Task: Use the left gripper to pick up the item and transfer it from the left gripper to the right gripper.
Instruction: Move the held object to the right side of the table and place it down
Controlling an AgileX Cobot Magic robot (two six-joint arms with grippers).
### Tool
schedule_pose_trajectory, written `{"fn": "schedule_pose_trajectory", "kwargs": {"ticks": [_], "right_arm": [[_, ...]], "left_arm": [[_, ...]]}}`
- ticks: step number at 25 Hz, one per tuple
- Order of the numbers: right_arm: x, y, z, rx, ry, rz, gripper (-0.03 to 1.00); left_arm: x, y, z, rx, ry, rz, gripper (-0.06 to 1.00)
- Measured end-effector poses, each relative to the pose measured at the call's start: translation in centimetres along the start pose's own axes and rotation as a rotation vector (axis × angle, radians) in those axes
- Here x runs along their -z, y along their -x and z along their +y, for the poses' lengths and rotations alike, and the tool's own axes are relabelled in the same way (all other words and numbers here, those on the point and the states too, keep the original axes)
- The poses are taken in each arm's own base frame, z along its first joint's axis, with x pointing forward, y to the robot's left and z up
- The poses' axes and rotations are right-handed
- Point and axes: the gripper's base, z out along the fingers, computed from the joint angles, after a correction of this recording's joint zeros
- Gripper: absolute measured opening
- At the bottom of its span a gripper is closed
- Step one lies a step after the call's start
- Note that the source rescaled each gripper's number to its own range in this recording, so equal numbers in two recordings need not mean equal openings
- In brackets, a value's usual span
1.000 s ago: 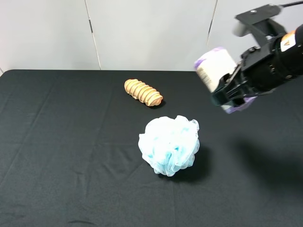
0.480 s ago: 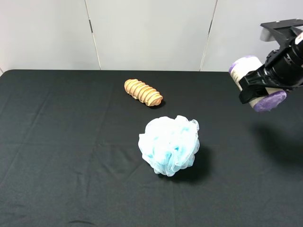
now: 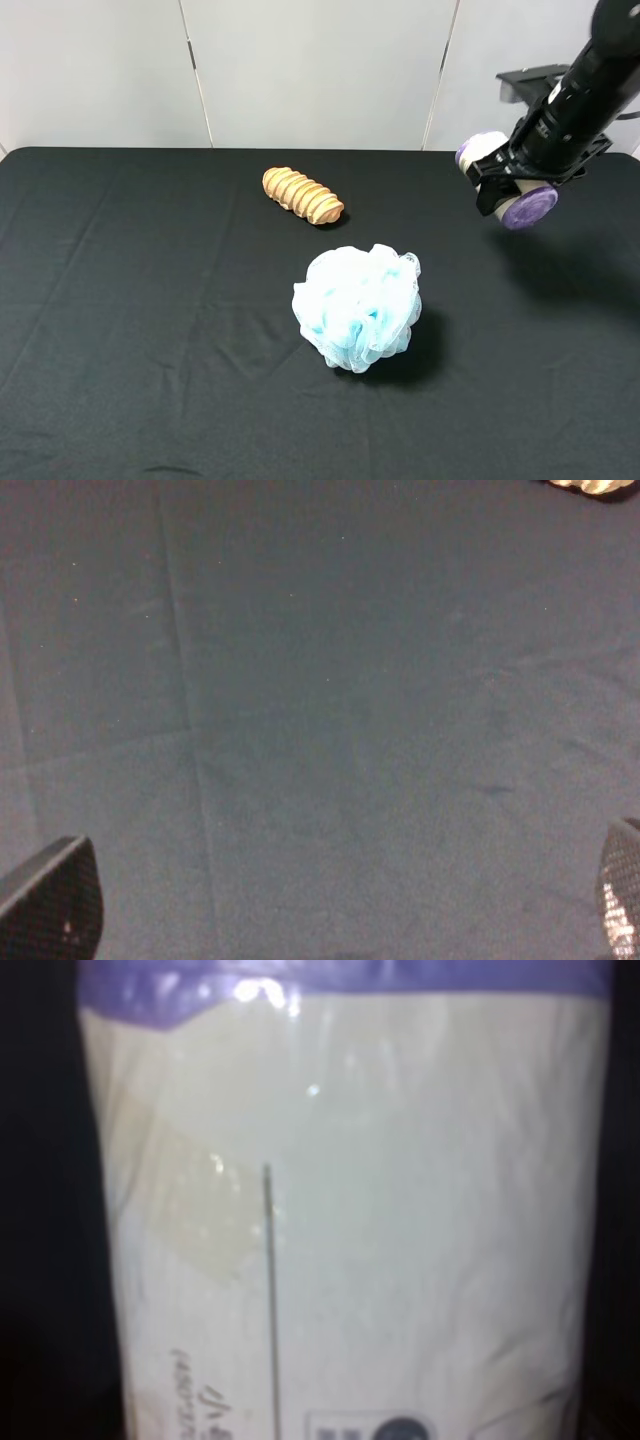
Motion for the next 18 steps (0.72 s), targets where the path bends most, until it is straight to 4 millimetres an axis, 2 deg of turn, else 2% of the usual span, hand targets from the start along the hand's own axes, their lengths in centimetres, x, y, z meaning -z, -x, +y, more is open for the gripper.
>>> {"fn": "schedule_pose_trajectory", "kwargs": {"ticks": [6, 18], "right_arm": [[-3.3, 0.8, -0.6, 0.059, -0.053, 0.0, 0.05], [-8.6, 2.1, -1.0, 0.113, -0.082, -0.009, 0.05]], "left_arm": [[0.0, 0.0, 0.0, 0.0, 0.0, 0.0, 0.97], [0.0, 0.0, 0.0, 0.0, 0.0, 0.0, 0.97]]}}
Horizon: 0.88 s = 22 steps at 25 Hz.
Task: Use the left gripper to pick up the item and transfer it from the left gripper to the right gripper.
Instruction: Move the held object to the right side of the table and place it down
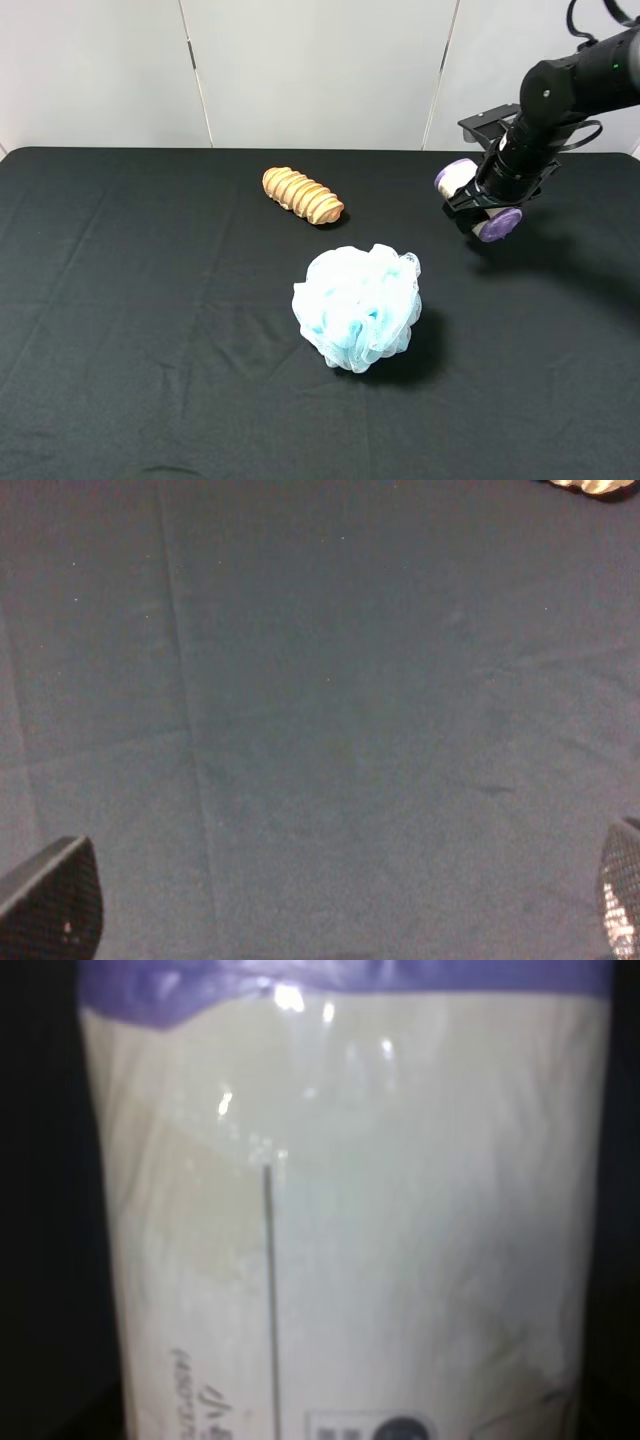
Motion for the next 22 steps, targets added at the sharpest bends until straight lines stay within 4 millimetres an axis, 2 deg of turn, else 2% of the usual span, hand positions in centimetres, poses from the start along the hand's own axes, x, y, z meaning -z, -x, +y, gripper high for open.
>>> {"fn": "schedule_pose_trajectory", "kwargs": {"ticks": [7, 14, 20, 21, 22], "right_arm": [[-1.5, 1.5, -0.9, -0.007, -0.012, -0.01, 0.05], [-1.9, 1.3, -1.9, -0.029, -0.021, -0.002, 0.05], [-1.9, 1.3, -2.0, -0.016, -0.022, -0.004, 0.05], [-1.9, 1.3, -2.0, -0.017, -0.022, -0.005, 0.24], [-1.9, 1.4, -2.0, -0.014, -0.022, -0.006, 0.55]], "left_arm": [[0.0, 0.0, 0.0, 0.0, 0.0, 0.0, 0.97], [0.0, 0.0, 0.0, 0.0, 0.0, 0.0, 0.97], [0.0, 0.0, 0.0, 0.0, 0.0, 0.0, 0.97], [0.0, 0.0, 0.0, 0.0, 0.0, 0.0, 0.97], [0.0, 0.0, 0.0, 0.0, 0.0, 0.0, 0.97]]}}
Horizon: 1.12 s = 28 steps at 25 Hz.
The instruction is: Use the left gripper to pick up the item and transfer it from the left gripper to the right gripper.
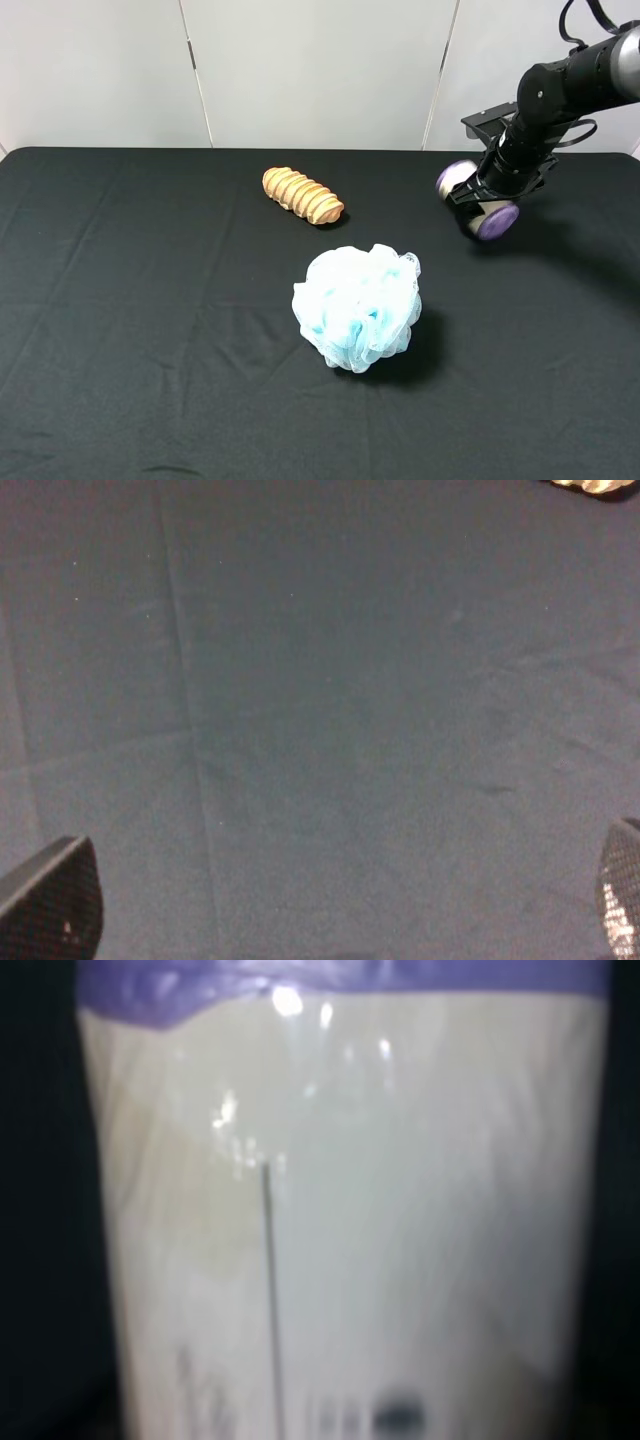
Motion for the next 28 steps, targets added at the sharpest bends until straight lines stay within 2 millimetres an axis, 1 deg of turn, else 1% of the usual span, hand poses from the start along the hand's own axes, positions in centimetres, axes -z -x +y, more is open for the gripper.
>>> {"fn": "schedule_pose_trajectory", "kwargs": {"ticks": [1, 2, 4, 6, 8, 15, 18, 21, 24, 28], "right_arm": [[0.0, 0.0, 0.0, 0.001, -0.001, -0.002, 0.71], [0.0, 0.1, 0.0, 0.001, -0.001, -0.003, 0.84], [0.0, 0.1, 0.0, 0.002, -0.001, -0.007, 0.95], [0.0, 0.1, 0.0, 0.004, -0.002, -0.009, 0.98], [0.0, 0.1, 0.0, 0.005, -0.002, -0.01, 1.0], [0.0, 0.1, 0.0, 0.005, -0.002, -0.01, 0.99], [0.5, 0.1, -0.1, 0.006, -0.003, -0.006, 0.99], [1.6, 0.5, -0.3, 0.007, -0.007, 0.003, 0.99], [3.3, 1.1, -0.7, 0.003, -0.01, 0.023, 0.99], [5.9, 1.4, -1.0, -0.006, -0.013, 0.047, 0.99]], "left_arm": [[0.0, 0.0, 0.0, 0.0, 0.0, 0.0, 0.97], [0.0, 0.0, 0.0, 0.0, 0.0, 0.0, 0.97], [0.0, 0.0, 0.0, 0.0, 0.0, 0.0, 0.97], [0.0, 0.0, 0.0, 0.0, 0.0, 0.0, 0.97], [0.0, 0.0, 0.0, 0.0, 0.0, 0.0, 0.97], [0.0, 0.0, 0.0, 0.0, 0.0, 0.0, 0.97], [0.0, 0.0, 0.0, 0.0, 0.0, 0.0, 0.97], [0.0, 0.0, 0.0, 0.0, 0.0, 0.0, 0.97], [0.0, 0.0, 0.0, 0.0, 0.0, 0.0, 0.97], [0.0, 0.0, 0.0, 0.0, 0.0, 0.0, 0.97]]}}
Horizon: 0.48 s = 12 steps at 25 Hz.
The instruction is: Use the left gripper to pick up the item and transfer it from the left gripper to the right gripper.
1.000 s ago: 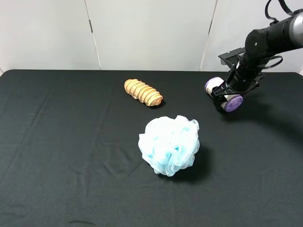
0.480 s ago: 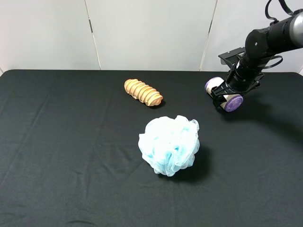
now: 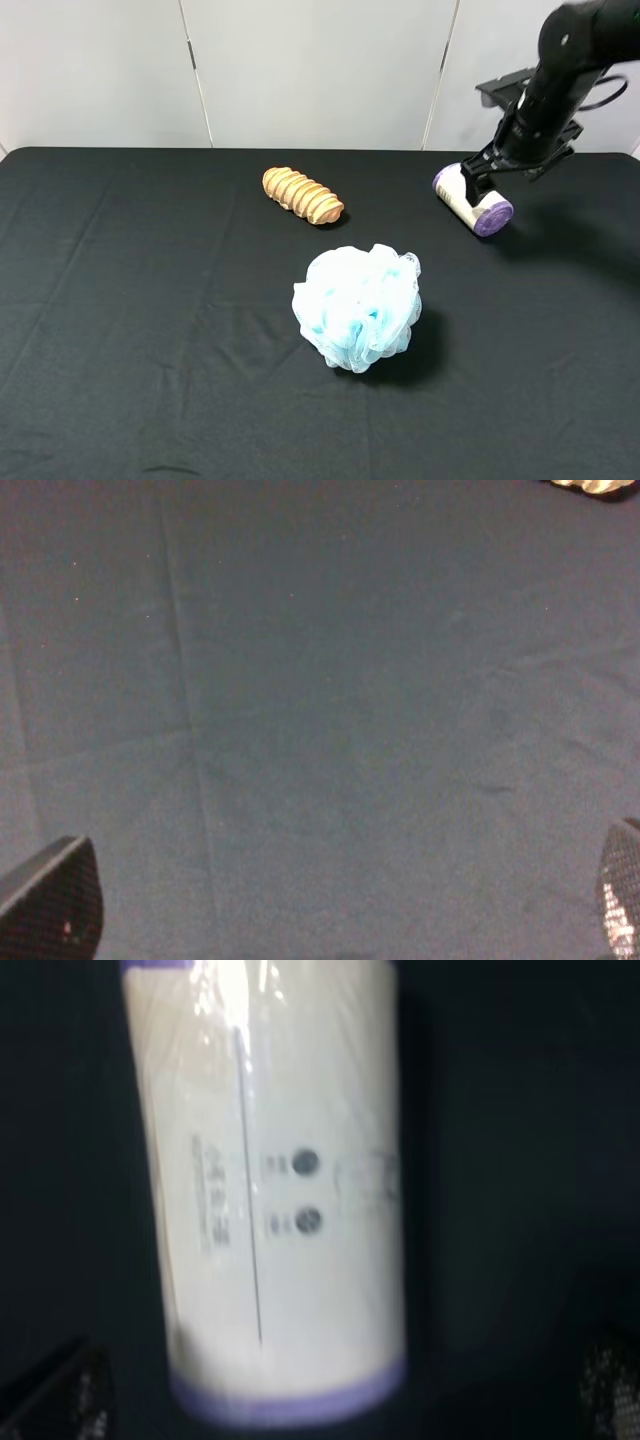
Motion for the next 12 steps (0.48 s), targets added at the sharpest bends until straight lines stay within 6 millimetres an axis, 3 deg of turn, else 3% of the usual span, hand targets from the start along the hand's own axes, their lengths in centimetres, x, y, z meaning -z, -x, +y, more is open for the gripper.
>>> {"fn": "schedule_pose_trajectory", "kwargs": {"ticks": [6, 12], "right_arm": [[5.3, -0.6, -0.4, -0.047, -0.012, -0.032, 0.99], [10.4, -2.5, -0.5, -0.108, 0.001, -0.009, 1.0]], "left_arm": [[0.0, 0.0, 0.0, 0.0, 0.0, 0.0, 0.97], [0.0, 0.0, 0.0, 0.0, 0.0, 0.0, 0.97]]}}
